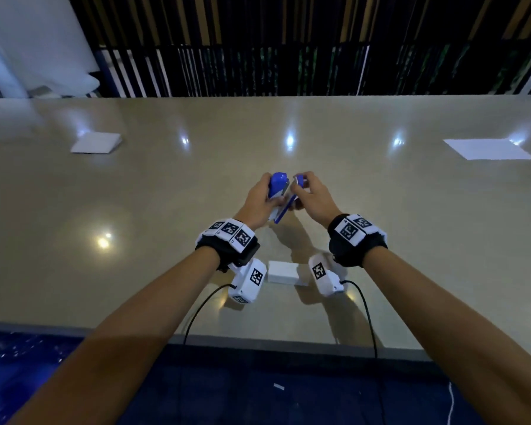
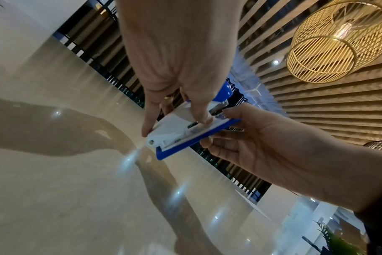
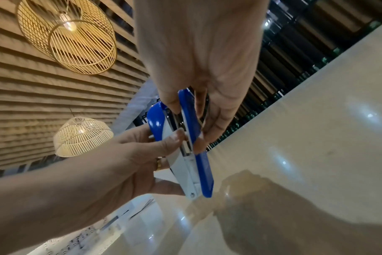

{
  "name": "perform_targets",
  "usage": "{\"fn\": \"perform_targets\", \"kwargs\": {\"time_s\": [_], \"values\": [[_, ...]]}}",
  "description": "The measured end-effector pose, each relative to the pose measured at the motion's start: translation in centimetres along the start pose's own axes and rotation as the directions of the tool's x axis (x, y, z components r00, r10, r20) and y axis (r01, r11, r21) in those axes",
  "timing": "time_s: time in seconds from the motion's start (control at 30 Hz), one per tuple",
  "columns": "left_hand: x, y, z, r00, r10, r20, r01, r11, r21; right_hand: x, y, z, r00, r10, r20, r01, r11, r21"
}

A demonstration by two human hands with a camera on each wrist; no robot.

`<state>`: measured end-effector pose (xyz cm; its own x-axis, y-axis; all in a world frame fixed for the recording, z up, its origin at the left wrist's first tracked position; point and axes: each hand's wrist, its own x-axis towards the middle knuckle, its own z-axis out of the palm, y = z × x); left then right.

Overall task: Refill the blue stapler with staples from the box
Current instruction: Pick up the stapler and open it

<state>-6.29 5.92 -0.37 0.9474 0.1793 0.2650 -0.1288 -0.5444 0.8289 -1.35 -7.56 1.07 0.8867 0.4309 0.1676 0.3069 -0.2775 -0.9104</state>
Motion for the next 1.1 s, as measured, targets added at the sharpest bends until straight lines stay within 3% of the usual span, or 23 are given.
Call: {"fn": "perform_targets", "kwargs": {"time_s": [0.13, 0.3, 0.43, 0.53, 0.6, 0.7, 0.87, 0.97, 1.03, 1.1], "values": [[-2.1, -0.7, -1.5, 0.996, 0.086, 0.0, -0.086, 0.996, -0.015, -1.0, -0.8, 2.6, 0.999, 0.008, 0.051, -0.009, 1.0, 0.022], [-3.5, -2.0, -2.6, 0.994, 0.098, -0.057, -0.097, 0.995, 0.014, -1.5, -1.2, 4.5, 0.996, 0.018, 0.083, -0.021, 0.999, 0.035], [-4.4, -1.9, -2.8, 0.988, 0.111, -0.105, -0.112, 0.994, 0.0, -2.0, -1.7, 4.8, 0.992, 0.055, 0.112, -0.074, 0.983, 0.166], [-4.7, -1.4, -3.8, 0.959, -0.049, -0.279, -0.028, 0.964, -0.266, -2.1, -0.3, 3.3, 0.979, 0.179, 0.1, -0.204, 0.904, 0.377], [-4.6, -1.0, -4.7, 0.951, -0.159, -0.267, 0.033, 0.906, -0.421, -2.5, 0.8, 2.0, 0.959, 0.245, 0.142, -0.283, 0.827, 0.486], [-4.4, -0.3, -4.5, 0.938, -0.223, -0.266, 0.076, 0.879, -0.47, -3.0, 1.1, 1.1, 0.951, 0.239, 0.195, -0.308, 0.776, 0.55], [-3.5, -0.5, -3.4, 0.828, -0.427, -0.363, 0.031, 0.682, -0.731, -3.1, 1.3, 0.0, 0.954, 0.246, 0.172, -0.298, 0.708, 0.64], [-3.0, -1.0, -3.4, 0.764, -0.567, -0.309, 0.072, 0.55, -0.832, -3.1, 1.8, -1.0, 0.956, 0.251, 0.15, -0.278, 0.627, 0.728], [-2.7, -1.3, -3.3, 0.762, -0.555, -0.334, 0.175, 0.673, -0.719, -3.0, 1.7, -1.6, 0.96, 0.249, 0.129, -0.263, 0.637, 0.725], [-2.5, -1.6, -3.2, 0.786, -0.42, -0.454, 0.25, 0.887, -0.388, -3.1, 1.6, -2.3, 0.964, 0.245, 0.098, -0.24, 0.659, 0.713]]}}
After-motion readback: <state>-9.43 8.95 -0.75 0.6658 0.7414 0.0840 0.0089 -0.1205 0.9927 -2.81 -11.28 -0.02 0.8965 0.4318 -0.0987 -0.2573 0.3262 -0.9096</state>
